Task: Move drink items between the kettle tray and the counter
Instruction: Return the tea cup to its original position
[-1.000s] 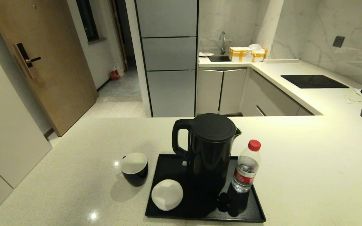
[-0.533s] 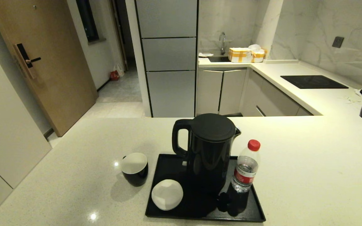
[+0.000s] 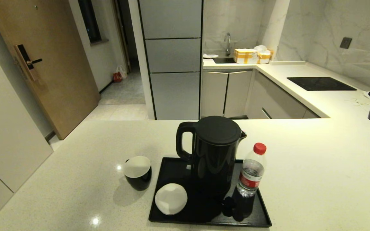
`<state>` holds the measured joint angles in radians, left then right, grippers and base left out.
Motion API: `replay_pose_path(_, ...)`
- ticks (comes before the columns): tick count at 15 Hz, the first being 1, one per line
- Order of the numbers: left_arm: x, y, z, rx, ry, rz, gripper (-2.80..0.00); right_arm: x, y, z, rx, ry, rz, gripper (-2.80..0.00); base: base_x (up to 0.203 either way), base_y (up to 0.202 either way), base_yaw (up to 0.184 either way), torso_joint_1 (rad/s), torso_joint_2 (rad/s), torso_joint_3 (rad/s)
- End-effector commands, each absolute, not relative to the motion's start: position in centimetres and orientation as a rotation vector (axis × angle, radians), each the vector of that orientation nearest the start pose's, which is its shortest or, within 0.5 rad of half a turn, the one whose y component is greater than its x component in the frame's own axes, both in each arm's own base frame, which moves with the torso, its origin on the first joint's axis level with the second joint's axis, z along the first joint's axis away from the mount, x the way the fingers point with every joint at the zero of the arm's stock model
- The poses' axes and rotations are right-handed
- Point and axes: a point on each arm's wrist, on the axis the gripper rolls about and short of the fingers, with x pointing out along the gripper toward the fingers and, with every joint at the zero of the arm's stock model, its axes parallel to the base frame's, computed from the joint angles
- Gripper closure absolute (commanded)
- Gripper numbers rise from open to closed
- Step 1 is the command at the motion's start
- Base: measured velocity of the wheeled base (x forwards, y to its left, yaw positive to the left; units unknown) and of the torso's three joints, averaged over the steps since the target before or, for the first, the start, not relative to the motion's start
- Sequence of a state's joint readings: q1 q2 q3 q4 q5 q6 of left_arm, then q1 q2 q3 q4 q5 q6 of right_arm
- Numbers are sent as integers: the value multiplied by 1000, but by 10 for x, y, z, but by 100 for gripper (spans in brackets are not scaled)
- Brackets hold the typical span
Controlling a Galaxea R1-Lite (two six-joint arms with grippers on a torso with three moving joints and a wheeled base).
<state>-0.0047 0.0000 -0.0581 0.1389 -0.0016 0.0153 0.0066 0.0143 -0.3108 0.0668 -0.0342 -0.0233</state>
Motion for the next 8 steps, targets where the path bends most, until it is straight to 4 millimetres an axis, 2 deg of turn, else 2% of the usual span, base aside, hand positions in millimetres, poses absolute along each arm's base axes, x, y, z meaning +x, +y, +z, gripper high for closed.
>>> replay_pose_path(1, -28, 0, 77, 16, 80, -8, 0, -30, 0, 107, -58, -201, 15, 0, 0, 0, 0, 0, 0, 0)
replay_pose_path(3, -28, 0, 77, 15, 80, -7, 0, -23, 0, 76, -87, -4, 32, 0, 0, 0, 0, 0, 0, 0)
replay_pose_path(4, -28, 0, 77, 15, 80, -7, 0, -24, 0, 74, -92, 35, 27, 0, 0, 0, 0, 0, 0, 0)
replay_pose_path(8, -28, 0, 77, 15, 80, -7, 0, -23, 0, 75, -61, 13, 22, 0, 0, 0, 0, 0, 0, 0)
